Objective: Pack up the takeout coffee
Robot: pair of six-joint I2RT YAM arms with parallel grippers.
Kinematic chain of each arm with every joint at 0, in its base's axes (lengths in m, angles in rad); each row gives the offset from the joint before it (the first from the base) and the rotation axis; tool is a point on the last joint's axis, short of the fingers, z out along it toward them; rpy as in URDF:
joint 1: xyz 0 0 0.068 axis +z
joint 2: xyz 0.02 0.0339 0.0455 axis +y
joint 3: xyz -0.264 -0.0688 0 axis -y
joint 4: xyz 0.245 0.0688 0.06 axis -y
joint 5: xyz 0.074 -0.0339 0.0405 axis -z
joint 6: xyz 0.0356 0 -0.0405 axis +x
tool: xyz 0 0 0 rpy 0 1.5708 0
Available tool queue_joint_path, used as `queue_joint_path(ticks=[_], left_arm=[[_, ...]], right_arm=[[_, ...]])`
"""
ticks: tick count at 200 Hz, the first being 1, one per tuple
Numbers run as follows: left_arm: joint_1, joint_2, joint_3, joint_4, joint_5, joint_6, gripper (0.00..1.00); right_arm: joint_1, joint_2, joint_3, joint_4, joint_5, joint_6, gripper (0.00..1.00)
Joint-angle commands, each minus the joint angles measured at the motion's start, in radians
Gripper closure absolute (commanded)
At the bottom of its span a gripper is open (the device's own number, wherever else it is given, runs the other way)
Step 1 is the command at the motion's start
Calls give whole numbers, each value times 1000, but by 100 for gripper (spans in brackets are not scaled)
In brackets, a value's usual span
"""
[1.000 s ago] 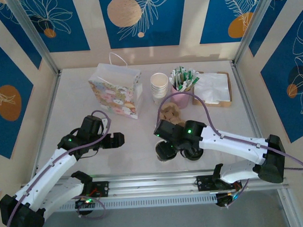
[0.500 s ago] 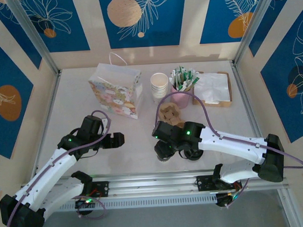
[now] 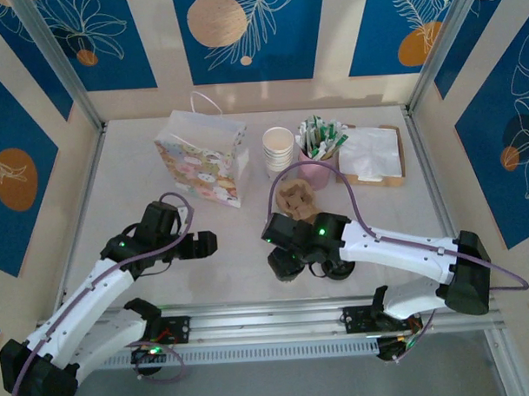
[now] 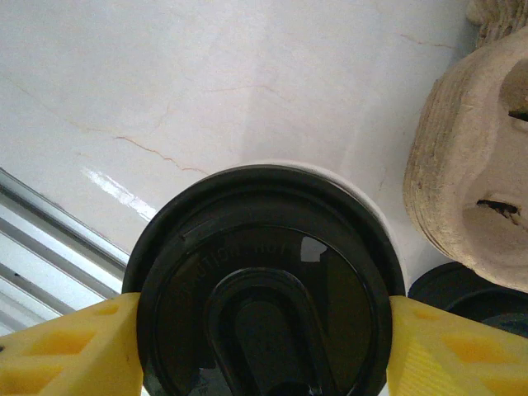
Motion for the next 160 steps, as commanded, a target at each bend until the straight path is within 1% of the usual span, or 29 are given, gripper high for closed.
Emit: queue_joint_path(ticks=[1, 129, 160], left_arm=[[-8, 3, 10, -7, -10, 6, 11], [-8, 4, 11, -9, -13, 7, 11], [-8, 3, 11, -9, -14, 5, 11]], right_arm=[[10, 9, -8, -6, 5, 16, 33], [47, 49, -6, -93, 62, 63, 34], [50, 60, -12, -90, 51, 79, 34]])
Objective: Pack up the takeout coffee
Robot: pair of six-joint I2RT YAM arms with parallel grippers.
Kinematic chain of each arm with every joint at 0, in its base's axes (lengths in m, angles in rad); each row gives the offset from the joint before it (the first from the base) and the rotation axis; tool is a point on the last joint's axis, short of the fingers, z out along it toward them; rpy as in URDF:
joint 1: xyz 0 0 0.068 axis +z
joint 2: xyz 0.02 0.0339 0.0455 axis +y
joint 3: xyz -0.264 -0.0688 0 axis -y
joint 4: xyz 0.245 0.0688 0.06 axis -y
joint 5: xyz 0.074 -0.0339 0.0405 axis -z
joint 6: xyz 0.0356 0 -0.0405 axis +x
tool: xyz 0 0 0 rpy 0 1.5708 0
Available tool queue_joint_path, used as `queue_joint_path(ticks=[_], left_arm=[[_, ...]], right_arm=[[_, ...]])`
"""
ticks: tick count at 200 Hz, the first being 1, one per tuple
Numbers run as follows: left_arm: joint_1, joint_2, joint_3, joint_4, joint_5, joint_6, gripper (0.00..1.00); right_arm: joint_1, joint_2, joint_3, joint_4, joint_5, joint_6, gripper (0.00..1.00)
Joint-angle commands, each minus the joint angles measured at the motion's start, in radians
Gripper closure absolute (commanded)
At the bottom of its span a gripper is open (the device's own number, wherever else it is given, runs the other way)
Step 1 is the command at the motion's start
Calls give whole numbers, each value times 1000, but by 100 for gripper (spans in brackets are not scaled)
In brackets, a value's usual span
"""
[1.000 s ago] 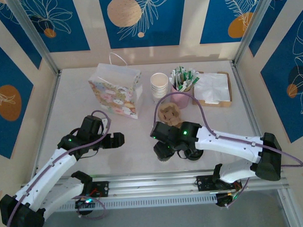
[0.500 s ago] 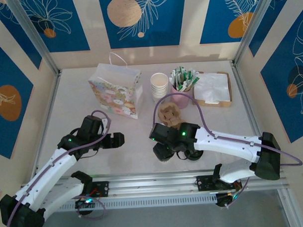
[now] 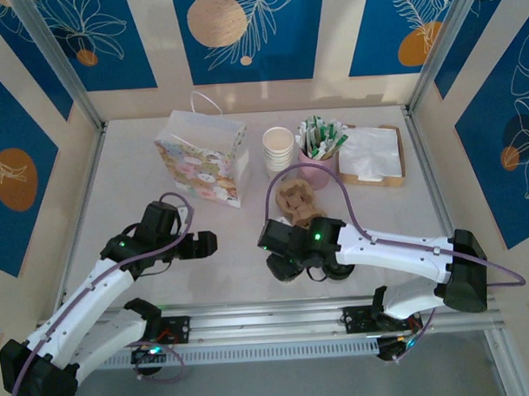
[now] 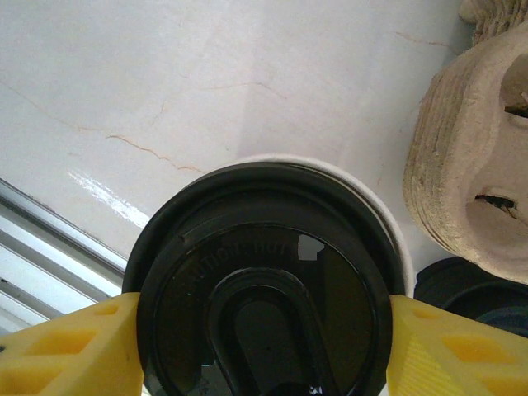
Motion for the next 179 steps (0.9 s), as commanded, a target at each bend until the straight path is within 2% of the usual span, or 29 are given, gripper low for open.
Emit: queue_joint_path(ticks=[1, 34, 65, 179], left_arm=[[-8, 3, 11, -9, -15, 5, 11], [-8, 2, 10, -9, -18, 7, 11], [-8, 3, 11, -9, -17, 7, 11], [-8, 3, 10, -8, -17, 7, 11]], right_arm=[[7, 37, -17, -79, -3, 38, 34], [18, 31, -65, -82, -26, 100, 35], [31, 33, -85, -100, -20, 137, 40], [65, 80, -110, -160, 21, 197, 46]])
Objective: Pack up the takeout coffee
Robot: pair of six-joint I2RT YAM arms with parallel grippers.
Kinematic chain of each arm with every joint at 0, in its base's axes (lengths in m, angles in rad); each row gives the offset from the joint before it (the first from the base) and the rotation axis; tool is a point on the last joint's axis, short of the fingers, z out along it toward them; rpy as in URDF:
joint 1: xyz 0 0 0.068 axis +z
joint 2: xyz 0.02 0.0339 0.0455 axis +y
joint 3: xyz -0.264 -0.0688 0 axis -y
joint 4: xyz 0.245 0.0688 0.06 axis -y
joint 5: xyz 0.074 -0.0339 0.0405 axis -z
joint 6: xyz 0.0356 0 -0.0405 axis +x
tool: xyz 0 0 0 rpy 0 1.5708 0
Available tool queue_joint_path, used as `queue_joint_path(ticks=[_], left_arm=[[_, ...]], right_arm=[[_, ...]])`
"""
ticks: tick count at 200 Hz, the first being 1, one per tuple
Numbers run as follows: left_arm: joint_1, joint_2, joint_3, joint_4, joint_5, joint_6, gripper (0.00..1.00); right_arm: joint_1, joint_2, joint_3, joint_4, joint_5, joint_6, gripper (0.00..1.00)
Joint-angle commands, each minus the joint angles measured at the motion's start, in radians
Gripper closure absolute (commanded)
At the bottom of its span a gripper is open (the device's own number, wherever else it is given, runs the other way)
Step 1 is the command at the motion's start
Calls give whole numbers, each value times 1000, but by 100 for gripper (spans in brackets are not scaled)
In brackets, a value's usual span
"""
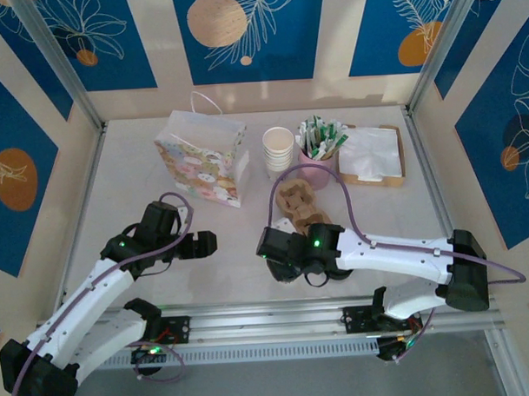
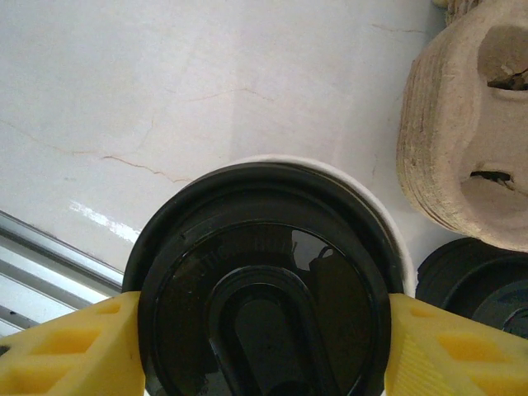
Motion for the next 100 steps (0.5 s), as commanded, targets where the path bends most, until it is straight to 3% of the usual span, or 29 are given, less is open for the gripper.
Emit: queue_joint_path(ticks=[1, 55, 100], left_arm=[[-8, 3, 11, -9, -10, 7, 11], [-8, 6, 10, -8, -12, 8, 11], [-8, 6, 10, -9, -12, 7, 11]], right_arm=[[10, 80, -89, -161, -50, 39, 46], [23, 98, -96, -170, -40, 67, 46], [6, 23, -117, -104, -49, 93, 46]])
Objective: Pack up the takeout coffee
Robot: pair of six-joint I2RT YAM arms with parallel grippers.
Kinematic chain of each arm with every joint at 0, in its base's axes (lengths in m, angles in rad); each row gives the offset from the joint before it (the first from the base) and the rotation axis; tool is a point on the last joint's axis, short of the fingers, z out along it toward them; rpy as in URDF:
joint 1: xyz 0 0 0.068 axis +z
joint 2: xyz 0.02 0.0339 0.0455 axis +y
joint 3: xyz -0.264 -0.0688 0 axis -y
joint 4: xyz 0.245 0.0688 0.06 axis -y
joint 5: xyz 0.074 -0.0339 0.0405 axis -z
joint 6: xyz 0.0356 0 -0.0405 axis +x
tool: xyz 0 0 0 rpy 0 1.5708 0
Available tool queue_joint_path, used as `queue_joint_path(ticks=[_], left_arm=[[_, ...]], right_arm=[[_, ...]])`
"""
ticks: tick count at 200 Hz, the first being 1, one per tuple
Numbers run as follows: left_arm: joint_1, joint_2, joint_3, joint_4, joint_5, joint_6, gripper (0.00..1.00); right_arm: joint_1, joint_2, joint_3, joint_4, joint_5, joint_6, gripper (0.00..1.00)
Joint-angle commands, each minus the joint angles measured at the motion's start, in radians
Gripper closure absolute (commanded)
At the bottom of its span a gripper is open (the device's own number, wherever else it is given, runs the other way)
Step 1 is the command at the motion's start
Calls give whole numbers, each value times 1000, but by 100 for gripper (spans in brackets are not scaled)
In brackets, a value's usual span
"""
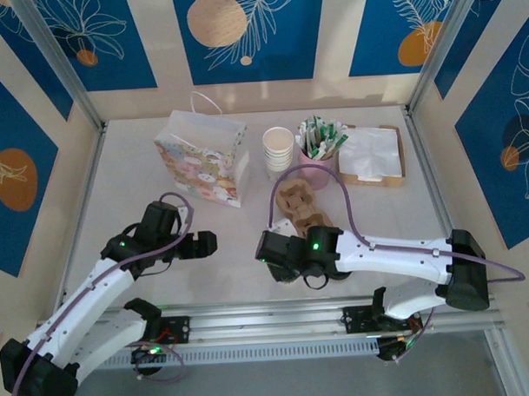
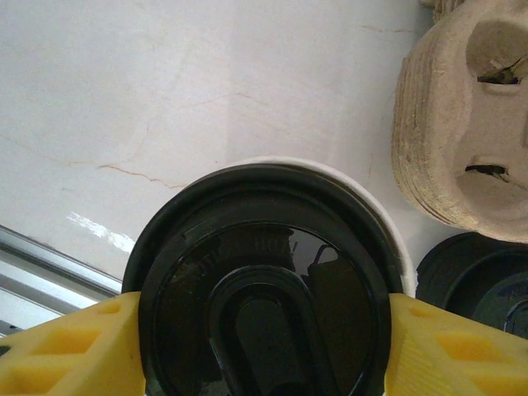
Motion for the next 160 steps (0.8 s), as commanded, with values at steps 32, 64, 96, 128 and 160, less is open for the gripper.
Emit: queue_joint_path(ticks=[32, 64, 96, 128, 160], left_arm=[[-8, 1, 11, -9, -11, 7, 11], [-8, 1, 11, -8, -11, 8, 11], [-8, 0, 13, -8, -12, 8, 11], [-8, 0, 10, -8, -12, 10, 11], [-8, 1, 10, -9, -11, 10, 11]], right_arm=[[-32, -73, -109, -28, -67, 4, 46], [-33, -88, -54, -43, -13, -35, 46], [-28, -78, -28, -43, -2, -51, 46], [-13, -81, -11, -43, 29, -68, 46], [0, -67, 24, -70, 64, -97, 46]])
